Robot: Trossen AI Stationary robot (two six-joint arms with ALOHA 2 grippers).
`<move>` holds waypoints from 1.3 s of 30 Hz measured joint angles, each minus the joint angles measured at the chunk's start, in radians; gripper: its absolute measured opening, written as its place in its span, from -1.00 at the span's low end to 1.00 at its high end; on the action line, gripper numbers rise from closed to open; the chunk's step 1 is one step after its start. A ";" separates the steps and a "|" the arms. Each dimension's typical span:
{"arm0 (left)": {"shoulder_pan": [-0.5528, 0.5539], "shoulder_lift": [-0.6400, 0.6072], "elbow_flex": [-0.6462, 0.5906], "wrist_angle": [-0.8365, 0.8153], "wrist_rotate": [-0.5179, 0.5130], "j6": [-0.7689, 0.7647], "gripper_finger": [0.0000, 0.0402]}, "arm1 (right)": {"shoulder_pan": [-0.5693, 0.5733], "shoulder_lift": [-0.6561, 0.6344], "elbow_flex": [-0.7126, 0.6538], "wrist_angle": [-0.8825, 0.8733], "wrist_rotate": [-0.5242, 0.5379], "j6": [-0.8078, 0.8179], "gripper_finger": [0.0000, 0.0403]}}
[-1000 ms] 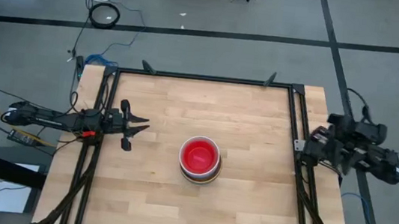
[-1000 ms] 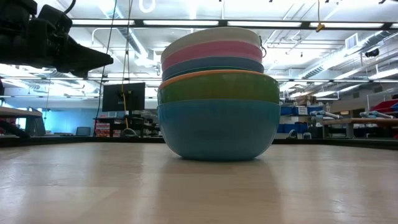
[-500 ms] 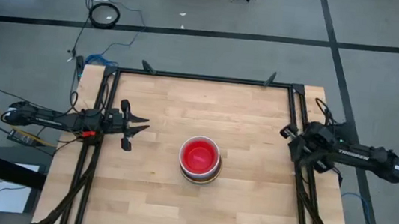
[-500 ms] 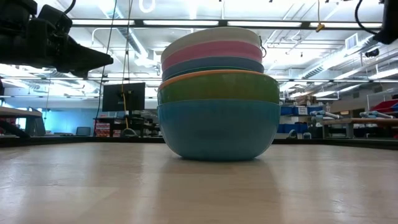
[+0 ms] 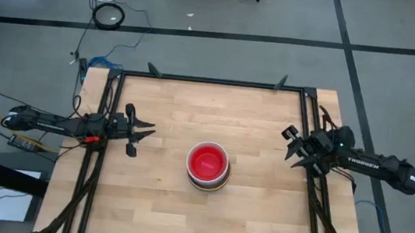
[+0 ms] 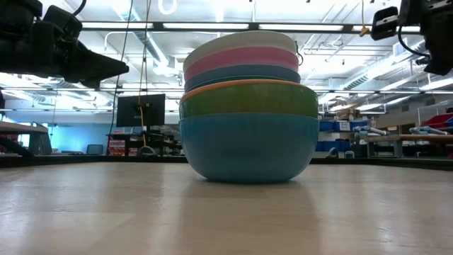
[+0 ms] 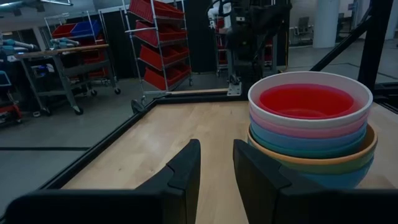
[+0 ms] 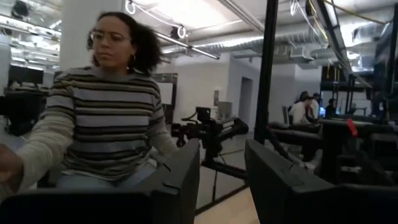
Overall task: Nest bowls inside each other
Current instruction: Return to Home Position
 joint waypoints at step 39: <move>0.000 0.000 0.000 0.000 0.000 0.000 -0.48 | -0.101 0.000 0.000 -0.557 0.143 -0.421 -0.41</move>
